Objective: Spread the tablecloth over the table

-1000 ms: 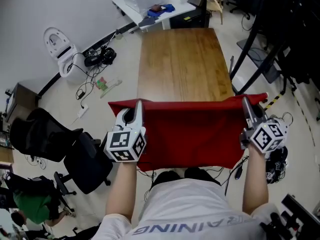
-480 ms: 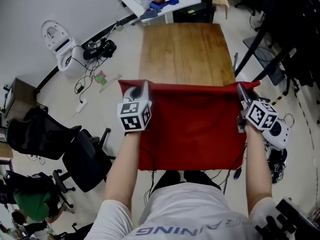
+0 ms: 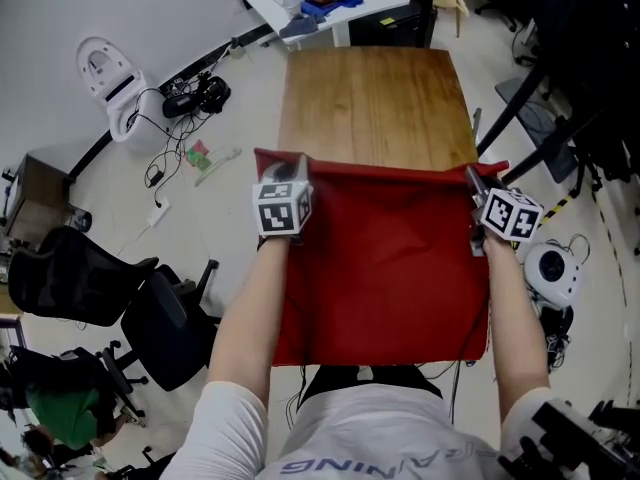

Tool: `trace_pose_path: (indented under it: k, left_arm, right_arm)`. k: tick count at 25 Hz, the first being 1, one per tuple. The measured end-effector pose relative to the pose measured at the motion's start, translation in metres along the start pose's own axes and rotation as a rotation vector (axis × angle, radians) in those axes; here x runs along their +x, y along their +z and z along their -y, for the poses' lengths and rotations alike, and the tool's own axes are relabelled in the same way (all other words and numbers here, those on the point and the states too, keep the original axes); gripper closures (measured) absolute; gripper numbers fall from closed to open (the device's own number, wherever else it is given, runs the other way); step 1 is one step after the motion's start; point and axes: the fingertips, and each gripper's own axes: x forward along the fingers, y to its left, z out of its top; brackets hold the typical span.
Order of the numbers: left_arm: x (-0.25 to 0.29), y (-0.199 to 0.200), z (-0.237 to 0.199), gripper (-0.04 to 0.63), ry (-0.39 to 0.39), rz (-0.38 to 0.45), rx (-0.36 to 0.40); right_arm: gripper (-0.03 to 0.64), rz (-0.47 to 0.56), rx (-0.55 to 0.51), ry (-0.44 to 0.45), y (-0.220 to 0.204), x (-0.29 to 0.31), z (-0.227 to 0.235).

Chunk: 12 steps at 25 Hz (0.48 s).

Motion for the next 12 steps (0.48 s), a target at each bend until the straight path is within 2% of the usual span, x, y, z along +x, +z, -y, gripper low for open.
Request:
trace_pose_path:
  k: [9, 12]
  left_arm:
    - [0.063, -0.041, -0.016, 0.578, -0.019, -0.085, -0.031]
    - [0.079, -0.054, -0.019, 0.577, -0.04, -0.117, -0.073]
  right_arm:
    - [0.595, -0.089, 0.031, -0.032, -0.031, 0.052, 0.026]
    - [0.595, -0.109, 0.042, -0.049, -0.038, 0.066, 0.036]
